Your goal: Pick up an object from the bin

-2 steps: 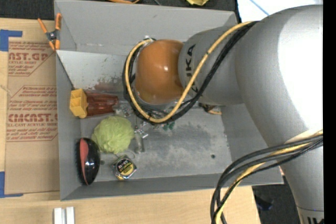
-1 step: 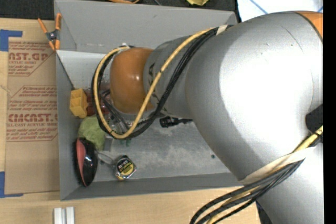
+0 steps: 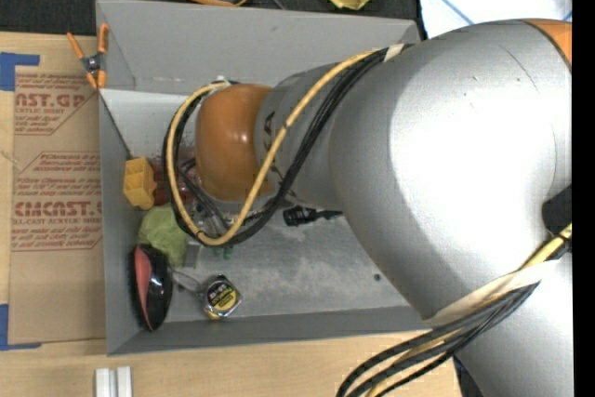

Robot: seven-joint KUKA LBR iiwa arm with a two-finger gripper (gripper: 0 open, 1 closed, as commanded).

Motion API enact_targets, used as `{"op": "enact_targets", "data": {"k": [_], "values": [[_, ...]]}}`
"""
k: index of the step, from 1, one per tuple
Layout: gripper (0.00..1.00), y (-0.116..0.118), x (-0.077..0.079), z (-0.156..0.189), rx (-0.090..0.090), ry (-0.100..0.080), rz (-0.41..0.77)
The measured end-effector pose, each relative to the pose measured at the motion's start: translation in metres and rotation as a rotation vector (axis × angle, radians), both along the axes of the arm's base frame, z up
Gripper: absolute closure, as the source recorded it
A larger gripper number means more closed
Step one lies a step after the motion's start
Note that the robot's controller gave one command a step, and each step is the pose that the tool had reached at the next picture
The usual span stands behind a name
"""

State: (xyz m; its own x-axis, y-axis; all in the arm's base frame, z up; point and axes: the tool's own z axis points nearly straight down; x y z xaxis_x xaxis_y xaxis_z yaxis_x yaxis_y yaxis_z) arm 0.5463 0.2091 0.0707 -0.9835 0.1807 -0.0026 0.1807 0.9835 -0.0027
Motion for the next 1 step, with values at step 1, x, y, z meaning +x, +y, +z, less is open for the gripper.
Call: {"op": "enact_targets", "data": {"k": [1], "values": [[1.0, -0.0009, -0.003, 0.029, -0.003, 0.01, 0.0]]}}
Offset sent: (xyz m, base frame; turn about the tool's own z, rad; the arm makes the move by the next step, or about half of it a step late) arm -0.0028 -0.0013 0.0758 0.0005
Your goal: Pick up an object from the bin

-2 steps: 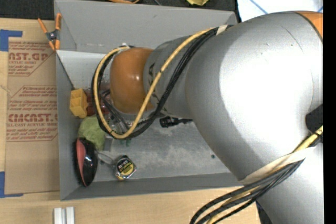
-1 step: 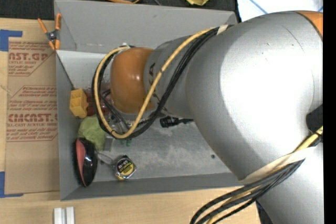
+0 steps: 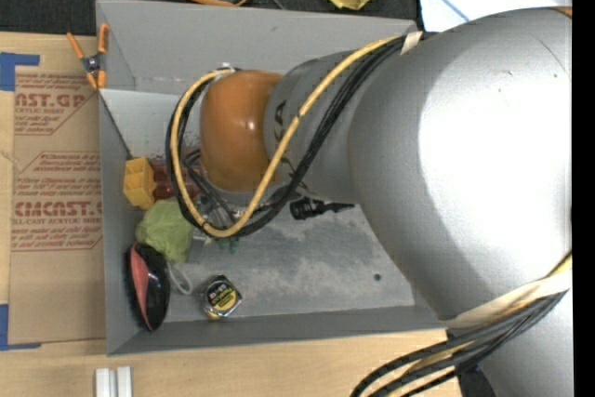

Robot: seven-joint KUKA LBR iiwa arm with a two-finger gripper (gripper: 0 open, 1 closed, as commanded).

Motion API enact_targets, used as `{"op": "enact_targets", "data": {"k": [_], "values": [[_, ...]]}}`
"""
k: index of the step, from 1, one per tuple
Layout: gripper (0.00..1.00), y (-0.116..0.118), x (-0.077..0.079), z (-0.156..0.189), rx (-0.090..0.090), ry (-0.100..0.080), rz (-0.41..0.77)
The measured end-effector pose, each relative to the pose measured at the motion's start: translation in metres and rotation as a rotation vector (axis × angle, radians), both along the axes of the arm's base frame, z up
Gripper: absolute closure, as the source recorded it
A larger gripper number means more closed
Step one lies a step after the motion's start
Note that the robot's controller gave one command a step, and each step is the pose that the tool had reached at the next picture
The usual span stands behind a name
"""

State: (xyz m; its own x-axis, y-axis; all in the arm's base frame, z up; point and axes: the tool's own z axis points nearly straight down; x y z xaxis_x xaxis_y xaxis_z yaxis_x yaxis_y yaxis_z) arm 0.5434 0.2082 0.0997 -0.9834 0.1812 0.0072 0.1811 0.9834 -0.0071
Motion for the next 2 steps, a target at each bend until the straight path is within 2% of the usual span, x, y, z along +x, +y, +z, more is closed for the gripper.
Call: {"op": "enact_targets", "data": {"k": [1, 2], "values": [[1.0, 0.001, 0.002, 0.027, 0.004, -0.007, 0.001], [1.0, 0.002, 0.001, 0.048, 0.004, -0.006, 0.002]]}}
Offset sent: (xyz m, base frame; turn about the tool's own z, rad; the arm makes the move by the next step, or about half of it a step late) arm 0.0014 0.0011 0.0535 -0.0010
